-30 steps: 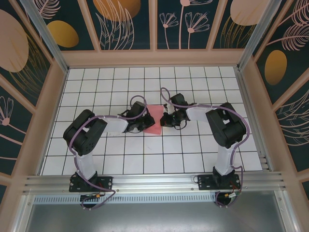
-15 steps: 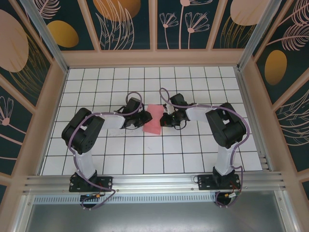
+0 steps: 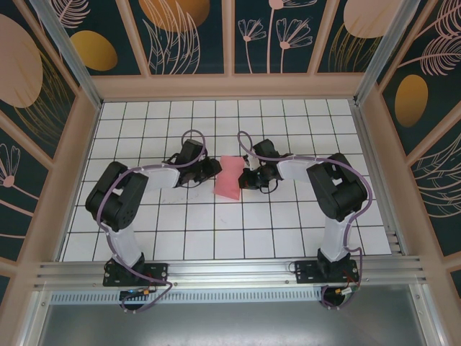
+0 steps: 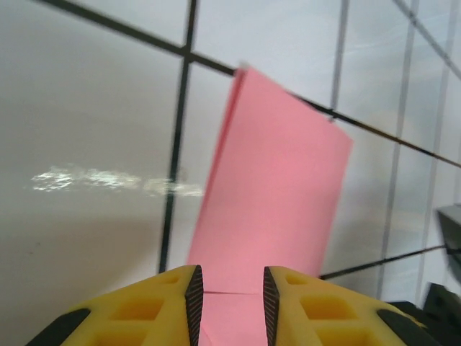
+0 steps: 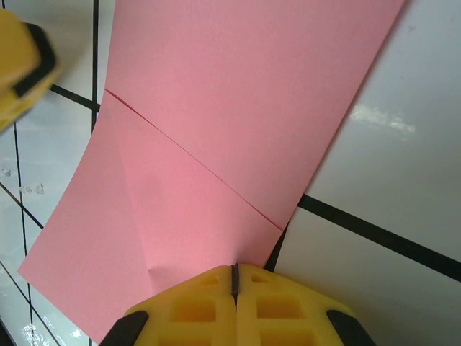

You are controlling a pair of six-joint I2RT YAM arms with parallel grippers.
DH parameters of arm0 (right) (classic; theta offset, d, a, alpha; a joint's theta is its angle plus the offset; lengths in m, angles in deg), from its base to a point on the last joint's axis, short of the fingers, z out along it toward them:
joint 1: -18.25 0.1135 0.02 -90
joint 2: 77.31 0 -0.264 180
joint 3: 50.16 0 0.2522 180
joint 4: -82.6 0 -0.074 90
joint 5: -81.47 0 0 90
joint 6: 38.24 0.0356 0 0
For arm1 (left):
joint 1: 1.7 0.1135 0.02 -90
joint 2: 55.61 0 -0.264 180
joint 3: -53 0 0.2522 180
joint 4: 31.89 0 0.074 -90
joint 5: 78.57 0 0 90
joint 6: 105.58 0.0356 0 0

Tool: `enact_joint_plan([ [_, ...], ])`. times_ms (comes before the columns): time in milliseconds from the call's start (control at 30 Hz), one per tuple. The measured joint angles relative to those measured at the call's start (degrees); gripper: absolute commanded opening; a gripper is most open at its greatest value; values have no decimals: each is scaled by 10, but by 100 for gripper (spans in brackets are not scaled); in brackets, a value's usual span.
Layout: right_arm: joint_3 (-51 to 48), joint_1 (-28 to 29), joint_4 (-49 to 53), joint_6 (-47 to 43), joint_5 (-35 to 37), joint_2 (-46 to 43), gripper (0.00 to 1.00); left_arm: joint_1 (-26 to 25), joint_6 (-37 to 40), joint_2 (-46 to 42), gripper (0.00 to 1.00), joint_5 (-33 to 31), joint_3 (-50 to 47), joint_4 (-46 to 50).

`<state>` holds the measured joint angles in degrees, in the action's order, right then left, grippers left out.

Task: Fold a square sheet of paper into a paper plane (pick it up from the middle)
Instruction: Fold the triangle a second time at the center of the table.

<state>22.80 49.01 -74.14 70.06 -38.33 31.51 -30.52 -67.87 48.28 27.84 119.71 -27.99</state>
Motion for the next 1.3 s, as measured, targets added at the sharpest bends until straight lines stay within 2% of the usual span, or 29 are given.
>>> enact_joint_plan([
  [367, 0, 0, 0, 0, 0, 0, 7, -44, 1, -4, 16, 45, -9, -37],
  [633, 6, 0, 9, 0, 0, 0, 6, -45, -1, 32, 12, 46, -28, -36],
  [1000, 13, 1, 14, 0, 5, -2, 8, -45, -9, 34, 8, 34, -31, -36],
  [1300, -12, 8, -11, 0, -7, -89, 8, -51, -13, 34, 8, 16, -32, -34],
])
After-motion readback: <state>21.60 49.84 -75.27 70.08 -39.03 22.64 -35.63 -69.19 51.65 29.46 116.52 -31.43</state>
